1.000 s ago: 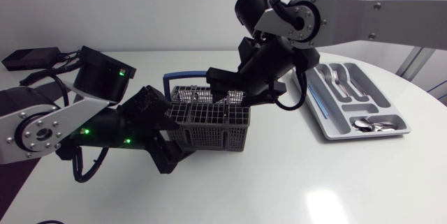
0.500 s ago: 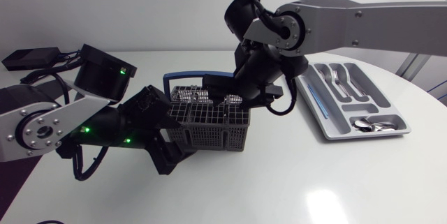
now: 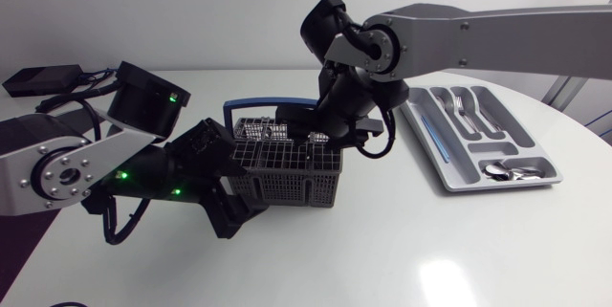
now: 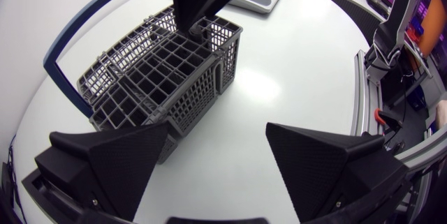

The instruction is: Unload the cutlery basket into the drawer organizer.

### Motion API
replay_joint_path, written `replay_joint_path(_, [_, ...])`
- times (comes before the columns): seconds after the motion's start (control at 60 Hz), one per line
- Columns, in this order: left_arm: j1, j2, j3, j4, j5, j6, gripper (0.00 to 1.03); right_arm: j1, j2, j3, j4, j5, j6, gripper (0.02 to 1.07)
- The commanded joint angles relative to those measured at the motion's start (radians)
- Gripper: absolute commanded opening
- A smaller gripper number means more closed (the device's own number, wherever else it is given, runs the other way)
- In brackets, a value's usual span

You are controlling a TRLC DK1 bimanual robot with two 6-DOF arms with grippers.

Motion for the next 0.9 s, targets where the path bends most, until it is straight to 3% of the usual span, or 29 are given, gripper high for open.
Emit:
replay_joint_path(0.0, [0.013, 0.018, 0.021, 0.004, 0.010, 0.031, 0.99, 0.011, 0.031, 0.028, 0.009, 0.011, 0.031, 0.74])
replay_joint_path(0.117, [0.021, 0.020, 0.018, 0.004, 0.013, 0.034, 0.99, 0.013, 0.041, 0.034, 0.020, 0.023, 0.031, 0.65])
replay_joint_path(0.367, [0.039, 0.018, 0.012, 0.004, 0.031, 0.037, 0.99, 0.019, 0.060, 0.040, 0.023, 0.035, 0.031, 0.64])
replay_joint_path(0.7, [0.050, 0.018, -0.001, 0.004, 0.042, 0.040, 0.99, 0.028, 0.072, 0.037, 0.034, 0.058, 0.031, 0.48])
replay_joint_path(0.883, [0.055, 0.015, -0.004, 0.004, 0.048, 0.042, 0.99, 0.031, 0.074, 0.032, 0.040, 0.071, 0.031, 0.45])
